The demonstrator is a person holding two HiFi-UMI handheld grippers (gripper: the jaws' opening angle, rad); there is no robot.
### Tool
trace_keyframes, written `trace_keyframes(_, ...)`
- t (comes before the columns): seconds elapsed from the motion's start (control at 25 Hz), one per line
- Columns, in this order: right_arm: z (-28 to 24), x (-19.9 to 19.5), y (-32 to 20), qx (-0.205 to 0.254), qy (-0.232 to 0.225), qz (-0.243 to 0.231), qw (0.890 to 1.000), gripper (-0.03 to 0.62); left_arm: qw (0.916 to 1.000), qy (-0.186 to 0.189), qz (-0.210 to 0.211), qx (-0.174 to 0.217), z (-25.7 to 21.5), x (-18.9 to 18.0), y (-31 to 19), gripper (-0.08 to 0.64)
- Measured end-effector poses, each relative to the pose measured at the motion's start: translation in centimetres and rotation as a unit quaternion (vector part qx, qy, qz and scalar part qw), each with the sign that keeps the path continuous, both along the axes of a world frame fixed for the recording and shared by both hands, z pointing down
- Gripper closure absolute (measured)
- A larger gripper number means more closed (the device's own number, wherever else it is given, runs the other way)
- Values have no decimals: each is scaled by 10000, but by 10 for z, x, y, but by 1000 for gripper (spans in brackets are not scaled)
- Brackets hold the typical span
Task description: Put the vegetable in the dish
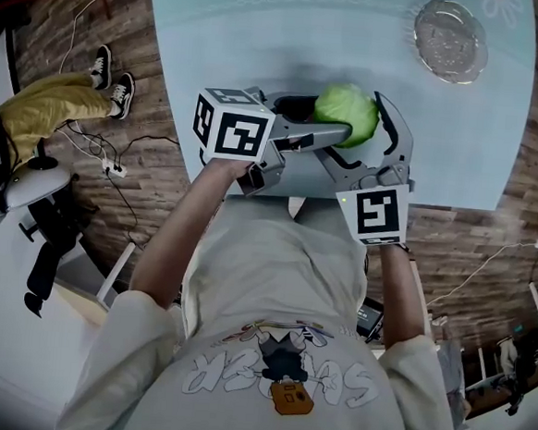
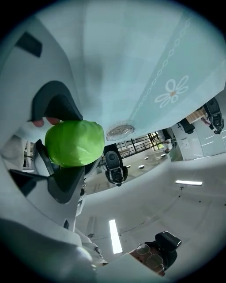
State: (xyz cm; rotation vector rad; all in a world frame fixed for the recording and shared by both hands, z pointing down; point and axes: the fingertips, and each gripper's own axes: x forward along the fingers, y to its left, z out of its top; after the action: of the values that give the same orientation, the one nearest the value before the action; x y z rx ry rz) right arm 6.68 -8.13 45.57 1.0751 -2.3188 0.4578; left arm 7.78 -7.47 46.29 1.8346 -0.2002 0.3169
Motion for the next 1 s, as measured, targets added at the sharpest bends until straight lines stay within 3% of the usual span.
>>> trace_keyframes(0.48, -22, 7, -13, 127, -50, 208, 9997, 91, 9995, -115, 169, 242, -25, 7, -13, 227)
trace_keyframes(1.0, -31, 88, -53, 178, -178, 518, 9983, 91, 9983, -254, 419, 331, -34, 87, -53, 227)
